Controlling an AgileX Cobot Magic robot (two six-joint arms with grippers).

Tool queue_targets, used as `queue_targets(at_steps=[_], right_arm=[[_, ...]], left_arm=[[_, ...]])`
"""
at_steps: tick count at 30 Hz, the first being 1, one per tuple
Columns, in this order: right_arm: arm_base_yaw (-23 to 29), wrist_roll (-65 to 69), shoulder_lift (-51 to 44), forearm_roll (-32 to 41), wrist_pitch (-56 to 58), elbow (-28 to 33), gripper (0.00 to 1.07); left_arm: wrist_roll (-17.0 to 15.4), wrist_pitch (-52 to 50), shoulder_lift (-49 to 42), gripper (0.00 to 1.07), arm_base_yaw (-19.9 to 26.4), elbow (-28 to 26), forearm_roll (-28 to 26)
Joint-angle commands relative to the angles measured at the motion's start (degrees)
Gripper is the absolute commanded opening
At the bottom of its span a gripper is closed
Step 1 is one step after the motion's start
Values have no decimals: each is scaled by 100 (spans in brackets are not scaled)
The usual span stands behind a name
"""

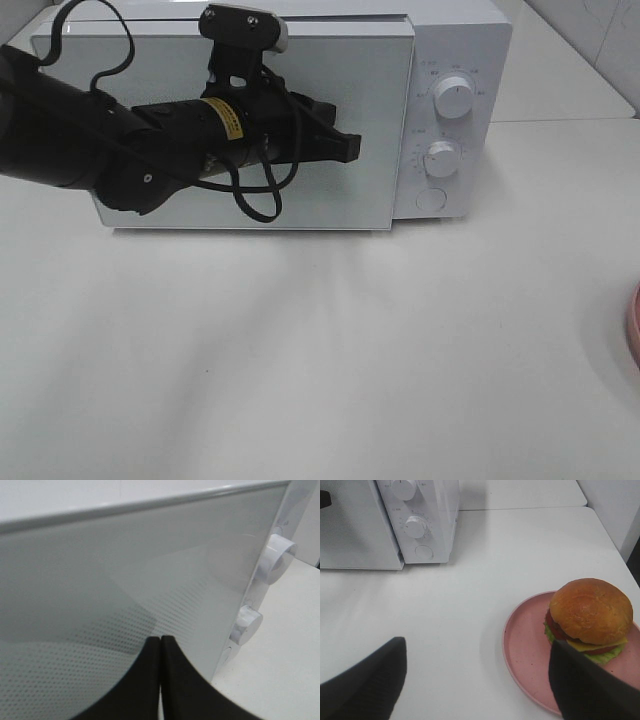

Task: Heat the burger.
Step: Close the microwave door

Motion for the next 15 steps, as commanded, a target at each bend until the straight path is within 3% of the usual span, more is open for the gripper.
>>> queue_targets(at_steps=[1, 15], right_arm=[[-34, 23, -160, 0, -40, 6, 74], [-34, 23, -160, 0, -40, 6, 74]], left_arm=[[6, -132, 138, 0, 86, -332, -327], [138, 275, 521, 0, 86, -1100, -665]])
